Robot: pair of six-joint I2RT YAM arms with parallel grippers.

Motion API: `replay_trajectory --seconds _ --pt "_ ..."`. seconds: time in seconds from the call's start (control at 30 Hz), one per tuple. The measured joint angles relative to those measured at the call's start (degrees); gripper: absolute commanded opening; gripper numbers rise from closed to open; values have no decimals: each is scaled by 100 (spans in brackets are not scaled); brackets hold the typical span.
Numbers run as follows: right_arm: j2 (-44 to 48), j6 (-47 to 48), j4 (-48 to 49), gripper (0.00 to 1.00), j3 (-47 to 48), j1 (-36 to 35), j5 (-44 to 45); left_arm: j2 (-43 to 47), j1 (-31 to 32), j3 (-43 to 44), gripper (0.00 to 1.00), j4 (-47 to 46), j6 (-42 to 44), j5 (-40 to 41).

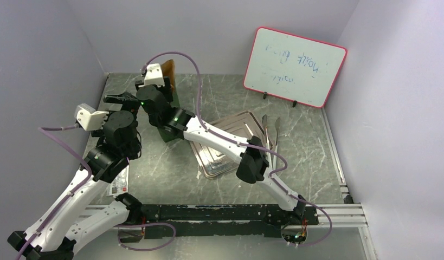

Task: Take the fake bread out of the paper bag
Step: Place the paper bag at the center of the board.

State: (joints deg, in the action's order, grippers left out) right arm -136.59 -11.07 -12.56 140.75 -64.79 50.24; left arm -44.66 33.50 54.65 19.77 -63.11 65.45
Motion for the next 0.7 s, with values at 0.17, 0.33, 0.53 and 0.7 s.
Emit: replay_trajectory --seconds 0.17,0.33,0.53,0.7 --pt "0 48 168 69 0 -13 -225 9 0 -4 96 -22 17 55" --pt "131 127 402 69 -256 -33 -321 9 -11 -20 96 -103 118 103" --pt "643 273 654 70 -907 -76 -328 -42 -76 -20 96 -417 424 109" --pt "1593 315 953 70 -1963 -166 -275 -293 -114 109 96 -634 791 44"
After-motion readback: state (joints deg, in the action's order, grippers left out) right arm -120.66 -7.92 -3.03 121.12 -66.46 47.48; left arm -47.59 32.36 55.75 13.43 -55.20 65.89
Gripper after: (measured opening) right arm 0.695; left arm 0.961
